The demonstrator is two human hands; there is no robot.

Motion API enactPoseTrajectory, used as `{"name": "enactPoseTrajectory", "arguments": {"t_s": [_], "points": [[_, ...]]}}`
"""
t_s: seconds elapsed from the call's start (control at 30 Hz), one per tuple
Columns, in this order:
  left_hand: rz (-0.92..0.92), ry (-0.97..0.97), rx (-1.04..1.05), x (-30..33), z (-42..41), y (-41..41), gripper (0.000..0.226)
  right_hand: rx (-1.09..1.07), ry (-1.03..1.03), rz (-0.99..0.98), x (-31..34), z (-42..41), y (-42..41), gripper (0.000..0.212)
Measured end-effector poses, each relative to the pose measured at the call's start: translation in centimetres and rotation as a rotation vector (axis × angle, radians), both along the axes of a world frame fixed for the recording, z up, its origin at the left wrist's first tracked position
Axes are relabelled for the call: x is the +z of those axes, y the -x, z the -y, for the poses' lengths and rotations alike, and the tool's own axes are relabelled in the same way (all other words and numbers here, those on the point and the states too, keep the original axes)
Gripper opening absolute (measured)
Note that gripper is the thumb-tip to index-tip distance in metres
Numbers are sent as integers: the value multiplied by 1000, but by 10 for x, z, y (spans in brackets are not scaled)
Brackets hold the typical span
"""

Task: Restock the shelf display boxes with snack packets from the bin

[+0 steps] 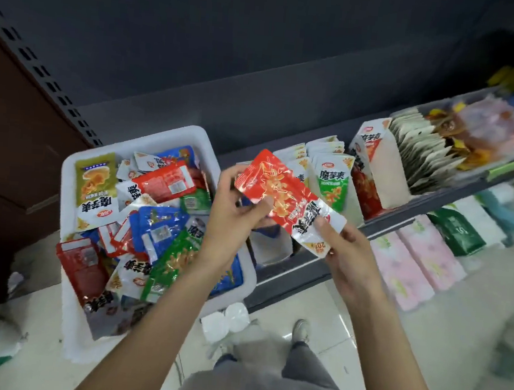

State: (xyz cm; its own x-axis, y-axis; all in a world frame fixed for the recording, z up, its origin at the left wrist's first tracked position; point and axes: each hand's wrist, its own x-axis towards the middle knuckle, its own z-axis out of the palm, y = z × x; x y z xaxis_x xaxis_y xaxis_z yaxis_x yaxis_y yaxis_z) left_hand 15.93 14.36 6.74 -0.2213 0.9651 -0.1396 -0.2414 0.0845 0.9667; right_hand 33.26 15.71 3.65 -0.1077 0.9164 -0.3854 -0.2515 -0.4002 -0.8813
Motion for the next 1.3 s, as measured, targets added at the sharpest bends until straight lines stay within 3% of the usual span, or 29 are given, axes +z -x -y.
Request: {"name": "enactPoseTrajectory", "arguments": {"t_s": [0.1,0.2,0.33,0.47,0.6,0.7,0.83,0.97,1.3], "points": [[-173,-41,-64,-5,-15,-37,51,-36,-5,35,-1,-6,-34,25],[-456,-103,-61,-11,-43,-72,48,-141,-150,134,4,-28,-79,14],[-782,-151,45,-23,-84,-125,36,-264,-454,521,15,-76,-164,10],[-1011,-109,67,-35,-113,-176,31,-72,-779,1050,24,-135,-231,21],[-1329,10,14,-52,-136,-205,42,-21,-1113,1313,43,-187,-226,18],[-1596,136,-31,-59,-150,-216,58,185,-1233,1524,44,-219,-202,24],[-1706,290,-91,-64,-166,-222,74,405,-1326,1843,38,-242,-165,22],[-1743,303,-140,-70,-171,-226,76,646,-1318,1775,25,-268,-141,24],[-1724,210,-89,-76,-175,-221,63,670,-1284,1540,22,-308,-145,20]]}}
